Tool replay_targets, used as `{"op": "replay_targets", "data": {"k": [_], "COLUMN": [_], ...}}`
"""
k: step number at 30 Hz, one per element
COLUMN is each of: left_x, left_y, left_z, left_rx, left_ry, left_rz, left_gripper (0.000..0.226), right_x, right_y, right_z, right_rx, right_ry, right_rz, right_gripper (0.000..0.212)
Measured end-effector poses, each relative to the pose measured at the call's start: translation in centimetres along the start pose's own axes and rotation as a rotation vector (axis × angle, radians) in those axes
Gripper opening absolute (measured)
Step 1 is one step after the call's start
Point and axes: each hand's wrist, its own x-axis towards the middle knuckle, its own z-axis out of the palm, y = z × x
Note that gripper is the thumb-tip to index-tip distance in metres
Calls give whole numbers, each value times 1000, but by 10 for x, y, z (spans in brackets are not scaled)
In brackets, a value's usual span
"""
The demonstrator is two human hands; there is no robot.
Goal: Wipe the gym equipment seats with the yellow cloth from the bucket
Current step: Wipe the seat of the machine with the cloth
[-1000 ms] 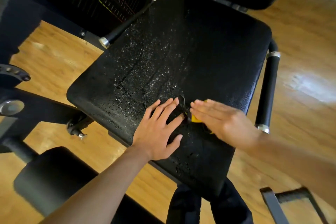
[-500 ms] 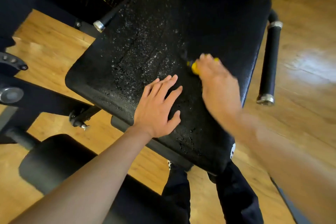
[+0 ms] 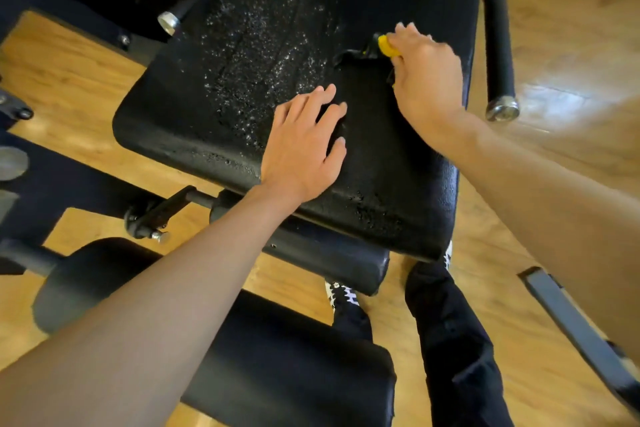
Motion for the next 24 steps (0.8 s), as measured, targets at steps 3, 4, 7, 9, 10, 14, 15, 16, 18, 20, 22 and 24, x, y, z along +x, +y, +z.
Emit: {"op": "replay_targets", "data": {"k": [3,4,7,9,10,14,15,16,18,20,22,24], "left_x": [0,1,2,1,1,-3,-5,-7,-11,-11,-10,-11], "left_y": [-1,-1,-8,-17,-24,-55,-64,-71,-77,-76,-75,-77], "left_z": [-2,-3,-9,-15,-19,-28,-28,-26,-21,-17,-17,-17], "left_rx": [19,20,49,74,85,127,137,141,119,93,95,110], "left_ry": [-17,-24,-90,-122,-116,-64,-60,-62,-72,-76,-66,-62], "left_rz": [10,18,69,144,180,198,199,205,202,189,184,196], "left_gripper": [50,50,49,50,50,58,60,62,65,63,61,60], "right_x": [-54,-81,-165,-208,-220,-234,-229,-221,-199,-180,-169,-169], "right_y": [-13,-16,-23,-13,-3,31,29,22,-8,-43,-66,-65], "right_z": [3,4,-1,-9,-14,-25,-23,-16,7,35,54,52], "right_rx": [42,56,99,86,61,-30,-42,-60,-98,-108,-123,-144], "right_ry": [82,82,48,-14,-54,-119,-122,-122,-123,-83,-52,-73], "right_rz": [-31,-64,-174,-262,-339,-568,-589,-615,-711,-803,-839,-868], "right_gripper": [41,39,39,48,53,52,53,57,64,57,48,46]}}
